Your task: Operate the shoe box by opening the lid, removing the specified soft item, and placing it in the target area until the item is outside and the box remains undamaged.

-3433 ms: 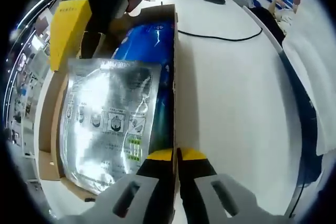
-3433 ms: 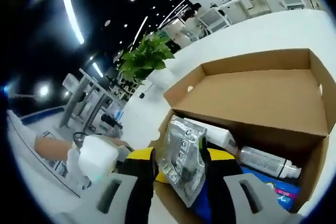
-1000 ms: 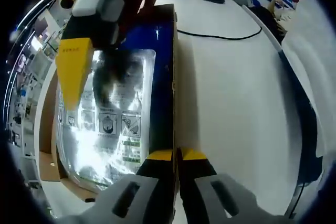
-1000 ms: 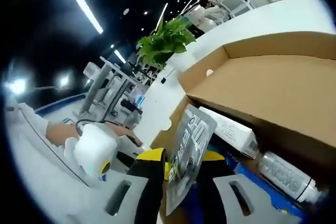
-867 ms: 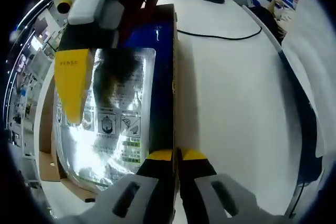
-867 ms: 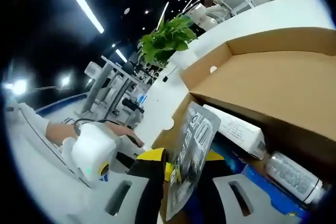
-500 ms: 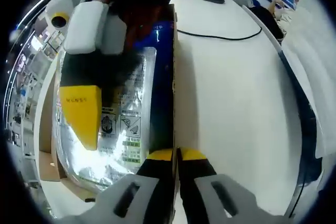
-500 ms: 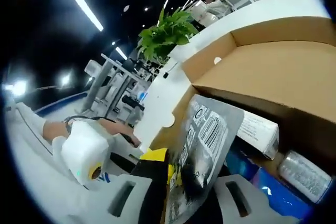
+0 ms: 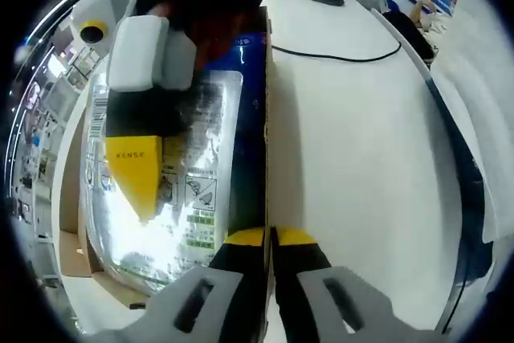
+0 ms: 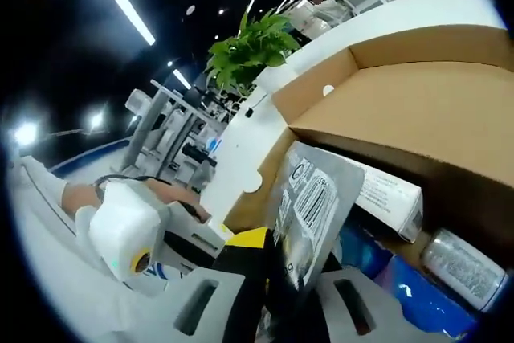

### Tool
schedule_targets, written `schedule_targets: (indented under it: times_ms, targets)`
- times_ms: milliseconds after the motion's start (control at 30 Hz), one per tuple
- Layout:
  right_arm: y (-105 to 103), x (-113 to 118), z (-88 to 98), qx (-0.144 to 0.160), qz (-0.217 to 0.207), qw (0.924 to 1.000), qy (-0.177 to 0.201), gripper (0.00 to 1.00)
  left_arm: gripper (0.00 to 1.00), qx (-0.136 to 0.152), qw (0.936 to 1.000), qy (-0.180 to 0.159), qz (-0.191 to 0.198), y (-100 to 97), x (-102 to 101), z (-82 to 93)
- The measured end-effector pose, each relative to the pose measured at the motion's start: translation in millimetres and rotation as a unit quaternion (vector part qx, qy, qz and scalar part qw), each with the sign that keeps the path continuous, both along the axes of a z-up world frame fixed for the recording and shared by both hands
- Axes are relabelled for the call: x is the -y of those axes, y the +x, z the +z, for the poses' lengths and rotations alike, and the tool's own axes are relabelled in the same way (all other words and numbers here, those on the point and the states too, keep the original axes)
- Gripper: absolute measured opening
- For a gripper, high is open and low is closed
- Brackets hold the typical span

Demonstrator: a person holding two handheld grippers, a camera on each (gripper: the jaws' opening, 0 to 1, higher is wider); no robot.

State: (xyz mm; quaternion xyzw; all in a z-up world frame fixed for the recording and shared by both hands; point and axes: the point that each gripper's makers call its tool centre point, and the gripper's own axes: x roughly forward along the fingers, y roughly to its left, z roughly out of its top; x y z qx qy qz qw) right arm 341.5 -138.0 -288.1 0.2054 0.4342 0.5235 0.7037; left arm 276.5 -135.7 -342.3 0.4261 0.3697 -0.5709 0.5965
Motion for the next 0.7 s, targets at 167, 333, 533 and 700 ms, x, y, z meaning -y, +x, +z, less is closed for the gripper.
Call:
schedule_targets:
  times_ms: [167, 333, 533, 700]
  targets:
    - [-1, -2, 1.6, -0.003, 0.000, 1.0000, 0.000, 0.01, 0.01, 0.000, 1.0000, 0.000, 0.000, -0.3, 0, 0.3]
    - [1, -2, 5.1, 0.009, -0.003, 0.9999, -0.005, 0.00, 0.01, -0.001, 1.0000, -0.001, 0.002, -0.1, 0, -0.2]
    - [3, 3, 7.2, -0.003, -0.006, 0.9998, -0.020, 0.00, 0.01, -0.003, 1.0000, 0.000, 0.003, 0.0, 0, 0.0]
    - [3, 8, 16.4, 0.006, -0.008, 0.9995, -0.031, 0.00, 0.01, -0.002, 1.0000, -0.001, 0.002, 0.0, 0, 0.2]
